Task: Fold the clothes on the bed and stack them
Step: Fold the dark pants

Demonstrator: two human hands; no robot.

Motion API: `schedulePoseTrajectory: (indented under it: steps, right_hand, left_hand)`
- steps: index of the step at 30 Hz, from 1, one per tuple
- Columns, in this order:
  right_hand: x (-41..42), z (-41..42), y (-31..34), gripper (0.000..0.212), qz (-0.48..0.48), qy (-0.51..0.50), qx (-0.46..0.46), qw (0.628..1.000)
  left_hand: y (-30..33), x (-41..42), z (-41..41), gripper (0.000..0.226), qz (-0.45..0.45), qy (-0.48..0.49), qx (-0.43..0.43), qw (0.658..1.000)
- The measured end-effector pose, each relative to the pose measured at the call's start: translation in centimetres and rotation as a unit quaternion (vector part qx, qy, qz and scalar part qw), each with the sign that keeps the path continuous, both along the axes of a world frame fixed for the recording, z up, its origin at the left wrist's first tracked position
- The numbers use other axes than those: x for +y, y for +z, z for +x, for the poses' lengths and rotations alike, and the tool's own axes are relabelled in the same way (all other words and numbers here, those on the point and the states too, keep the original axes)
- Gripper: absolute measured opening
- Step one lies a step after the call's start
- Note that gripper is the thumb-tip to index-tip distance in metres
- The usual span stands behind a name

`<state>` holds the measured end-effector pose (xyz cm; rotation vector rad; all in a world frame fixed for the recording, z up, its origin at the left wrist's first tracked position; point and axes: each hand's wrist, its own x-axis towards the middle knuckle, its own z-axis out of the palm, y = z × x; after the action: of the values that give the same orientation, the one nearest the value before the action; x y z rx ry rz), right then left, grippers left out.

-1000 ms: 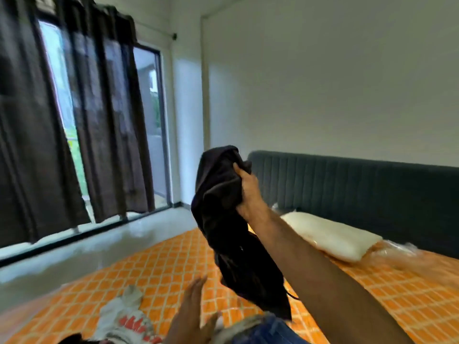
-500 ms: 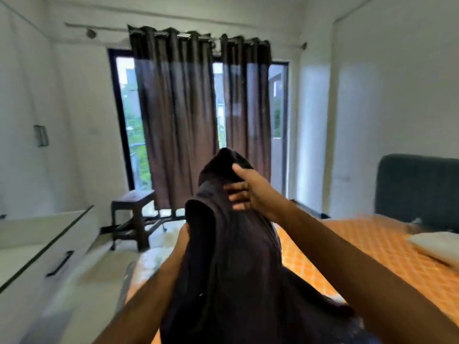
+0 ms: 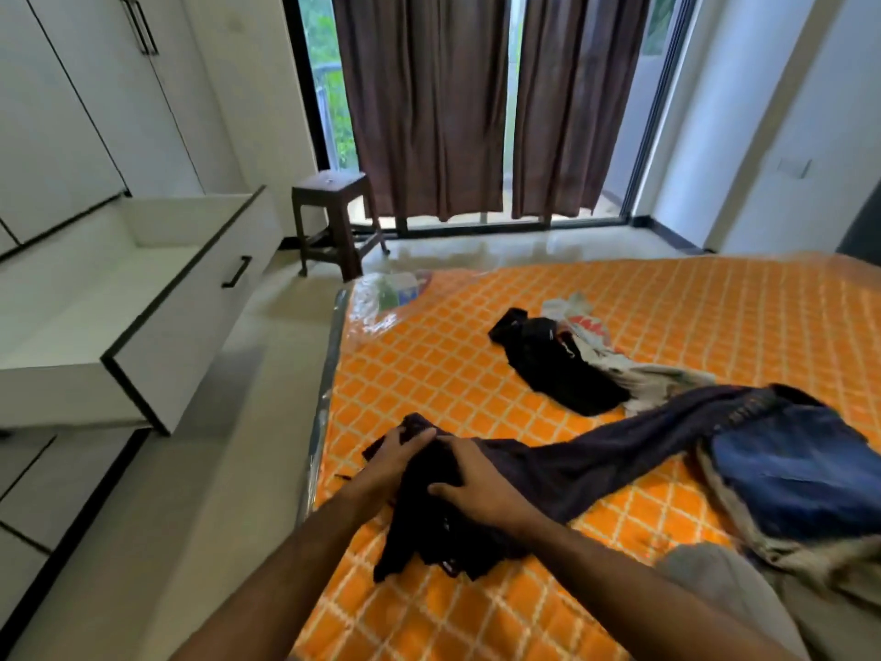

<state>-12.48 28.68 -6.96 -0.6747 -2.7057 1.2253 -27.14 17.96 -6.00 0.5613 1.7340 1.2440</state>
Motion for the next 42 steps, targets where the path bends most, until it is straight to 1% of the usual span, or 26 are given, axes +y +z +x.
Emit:
schedulePoseTrajectory:
  steps: [2, 3, 4, 5, 6, 8, 11, 12, 14, 16, 18, 19, 20, 23, 25, 27, 29, 32, 34, 36, 37, 38, 39, 40, 41, 42]
  right_hand:
    - [-1.1, 0.2, -1.2, 0.063, -0.012, -0.017, 0.018, 1.0]
    - [-1.3, 0.4, -1.9, 0.057, -0.009, -0.029, 0.013, 0.999]
    - [-1.3, 1.0, -2.9, 0.048, 0.006, -0.038, -0.004, 0.999]
    - [-1.1, 1.6, -3.7, 0.039, 0.033, -0.045, -0.023, 0.998]
    - [-1.1, 2.5, -4.7, 0.032, 0.07, -0.043, -0.049, 0.995]
    - [-1.8, 4.3, -6.5, 0.024, 0.155, 0.0, -0.096, 0.983]
    - [-3.1, 6.3, -9.2, 0.029, 0.273, 0.11, -0.111, 0.949]
    - [-3.4, 6.9, -9.7, 0.034, 0.288, 0.121, -0.126, 0.941]
    - [-3.7, 7.5, -10.4, 0.045, 0.281, 0.107, -0.151, 0.941]
    - [-3.6, 7.8, -10.5, 0.051, 0.264, 0.091, -0.179, 0.943]
    - [-3.5, 7.5, -10.1, 0.041, 0.267, 0.066, -0.177, 0.945]
    - [-3.3, 7.2, -9.7, 0.034, 0.274, 0.049, -0.169, 0.946]
    - [-3.1, 6.8, -9.2, 0.032, 0.282, 0.035, -0.162, 0.945]
    - [-2.1, 5.7, -8.5, 0.041, 0.305, 0.036, -0.15, 0.94]
    - [-1.1, 5.0, -7.8, 0.035, 0.256, 0.091, -0.147, 0.951]
    - [0.2, 4.7, -7.0, 0.037, 0.161, 0.173, -0.129, 0.963]
    - [1.3, 5.0, -5.7, 0.042, 0.081, 0.224, -0.102, 0.966]
    - [2.8, 6.3, -3.0, 0.046, -0.066, 0.2, -0.072, 0.975]
    - [3.7, 7.6, -1.1, 0.046, -0.167, 0.184, -0.043, 0.968]
    - [5.1, 8.7, 0.5, 0.046, -0.224, 0.177, -0.054, 0.957]
    - [6.1, 9.0, 1.4, 0.047, -0.225, 0.158, -0.08, 0.958]
    - [7.5, 9.1, 2.1, 0.049, -0.198, 0.128, -0.105, 0.966]
    - [8.9, 9.1, 2.8, 0.051, -0.144, 0.086, -0.132, 0.977]
    - [10.4, 9.2, 3.3, 0.051, -0.046, 0.03, -0.156, 0.986]
    - [12.0, 9.2, 3.4, 0.049, 0.088, -0.028, -0.173, 0.981]
    - [13.2, 9.3, 2.9, 0.044, 0.227, -0.085, -0.189, 0.952]
  left_hand:
    - [-1.1, 0.8, -0.9, 0.073, -0.017, 0.03, 0.15, 0.988]
    - [-1.2, 1.0, -1.4, 0.074, -0.025, 0.029, 0.243, 0.969]
    - [-1.5, 1.0, -1.7, 0.073, -0.045, 0.011, 0.341, 0.939]
    - [-1.4, 0.9, -2.0, 0.07, -0.069, -0.023, 0.442, 0.894]
    - [-1.9, 0.6, -2.3, 0.067, -0.106, -0.073, 0.521, 0.844]
    - [-2.5, -0.3, -2.6, 0.058, -0.149, -0.153, 0.635, 0.742]
    - [-3.7, -1.0, -3.4, 0.05, -0.125, -0.223, 0.744, 0.618]
    - [-4.0, -1.3, -3.8, 0.05, -0.1, -0.24, 0.771, 0.581]
    - [-4.4, -1.6, -4.5, 0.046, -0.047, -0.268, 0.802, 0.531]
    - [-4.5, -1.6, -4.3, 0.031, 0.003, -0.324, 0.806, 0.495]
    - [-4.7, -1.5, -3.1, 0.017, 0.025, -0.406, 0.784, 0.468]
    - [-5.0, -1.4, -2.4, 0.017, 0.019, -0.443, 0.769, 0.461]
    - [-5.5, -1.4, -2.0, 0.021, 0.005, -0.464, 0.757, 0.46]
    - [-7.3, -1.7, -2.0, 0.045, -0.031, -0.453, 0.75, 0.481]
    - [-7.4, -1.9, -2.1, 0.061, -0.055, -0.443, 0.755, 0.481]
    - [-7.0, -1.8, -2.0, 0.069, -0.062, -0.43, 0.763, 0.479]
    - [-6.8, -1.5, -2.1, 0.065, -0.044, -0.409, 0.775, 0.48]
    - [-6.9, -1.3, -1.9, 0.051, 0.015, -0.361, 0.799, 0.481]
    - [-7.0, -0.8, -1.2, 0.039, 0.045, -0.345, 0.805, 0.481]
    - [-7.0, 0.0, -0.8, 0.031, 0.036, -0.346, 0.8, 0.49]
    - [-7.1, 0.4, -0.9, 0.027, 0.015, -0.357, 0.794, 0.492]
    - [-7.1, 0.8, -1.2, 0.026, -0.01, -0.372, 0.789, 0.489]
    - [-7.0, 1.1, -1.5, 0.026, -0.037, -0.387, 0.783, 0.486]
    - [-6.8, 1.2, -1.9, 0.029, -0.058, -0.397, 0.777, 0.484]
    - [-6.6, 1.2, -2.4, 0.032, -0.073, -0.401, 0.773, 0.485]
    - [-6.4, 1.1, -2.9, 0.035, -0.083, -0.4, 0.77, 0.489]
